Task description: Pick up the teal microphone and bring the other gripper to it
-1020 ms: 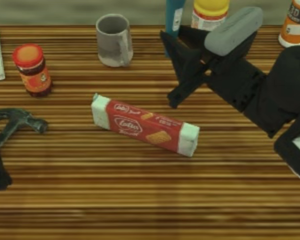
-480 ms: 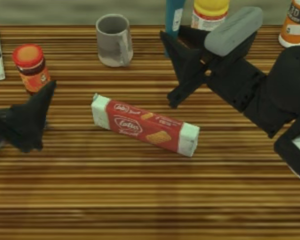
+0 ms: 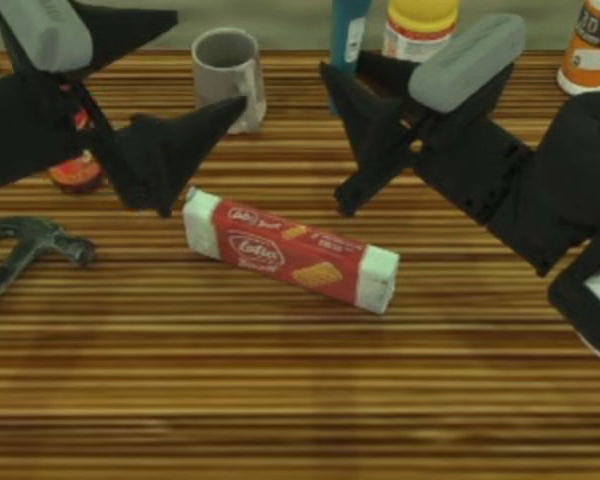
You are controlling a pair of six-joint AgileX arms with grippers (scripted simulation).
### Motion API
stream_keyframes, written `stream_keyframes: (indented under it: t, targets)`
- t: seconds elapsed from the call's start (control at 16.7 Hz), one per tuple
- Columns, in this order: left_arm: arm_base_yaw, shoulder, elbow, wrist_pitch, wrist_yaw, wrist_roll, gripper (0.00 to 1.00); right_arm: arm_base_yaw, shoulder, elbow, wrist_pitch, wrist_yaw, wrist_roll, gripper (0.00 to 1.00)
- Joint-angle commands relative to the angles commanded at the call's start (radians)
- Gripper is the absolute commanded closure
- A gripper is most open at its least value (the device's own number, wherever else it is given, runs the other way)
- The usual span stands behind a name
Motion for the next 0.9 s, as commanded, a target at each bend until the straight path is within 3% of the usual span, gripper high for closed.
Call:
stream_keyframes:
  t: [0.24, 0.54, 0.66, 0.9]
  targets:
    - [-0.023, 0.100, 0.070, 0.042, 0.072, 0.012, 0.00, 0.000, 0.000, 0.000, 0.000, 0.000, 0.000, 1.00]
    - [-0.021, 0.100, 0.069, 0.041, 0.069, 0.011, 0.00, 0.000, 0.000, 0.000, 0.000, 0.000, 0.000, 1.00]
    - [-0.049, 0.133, 0.098, 0.049, 0.046, 0.010, 0.00, 0.000, 0.000, 0.000, 0.000, 0.000, 0.000, 1.00]
    - [-0.151, 0.267, 0.206, 0.080, -0.051, 0.005, 0.00, 0.000, 0.000, 0.000, 0.000, 0.000, 0.000, 1.00]
